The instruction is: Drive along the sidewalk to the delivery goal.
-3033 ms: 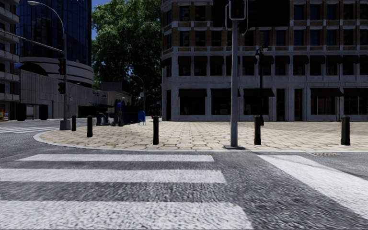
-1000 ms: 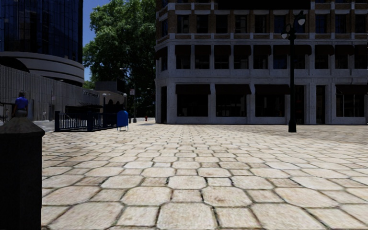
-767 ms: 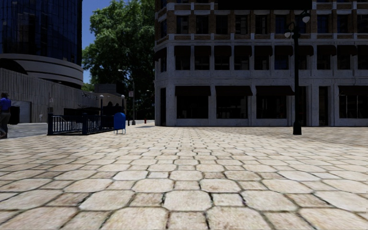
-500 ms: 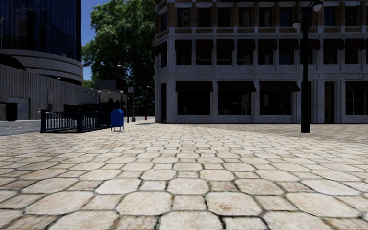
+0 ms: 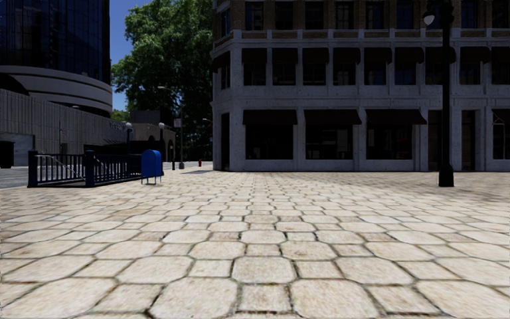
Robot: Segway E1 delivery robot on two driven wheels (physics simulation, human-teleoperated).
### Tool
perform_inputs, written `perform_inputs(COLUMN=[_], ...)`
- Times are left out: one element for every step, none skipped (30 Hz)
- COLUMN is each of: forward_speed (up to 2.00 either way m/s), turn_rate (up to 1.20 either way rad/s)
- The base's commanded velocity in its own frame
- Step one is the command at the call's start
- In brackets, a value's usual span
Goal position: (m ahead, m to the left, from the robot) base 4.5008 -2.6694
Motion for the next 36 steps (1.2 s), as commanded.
perform_inputs(forward_speed=[1.9,1.88,1.87,1.87,1.87,1.87,1.87,1.87,1.87,1.87,1.87,1.87,1.87,1.87,1.87,1.87,1.87,1.87,1.87,1.87,1.87,1.87,1.87,1.87,1.87,1.87,1.87,1.87,1.87,1.87,1.87,1.87,1.87,1.87,1.87,1.87], turn_rate=[0.0,0.0,0.0,0.0,0.0,0.0,0.0,0.0,-0.03,-0.41,-0.53,-0.53,-0.57,-0.61,-0.65,-0.65,-0.66,-0.66,-0.66,-0.66,-0.66,-0.66,-0.66,-0.66,-0.66,-0.66,-0.66,-0.66,-0.66,-0.66,-0.66,-0.66,-0.66,-0.66,-0.66,-0.66])
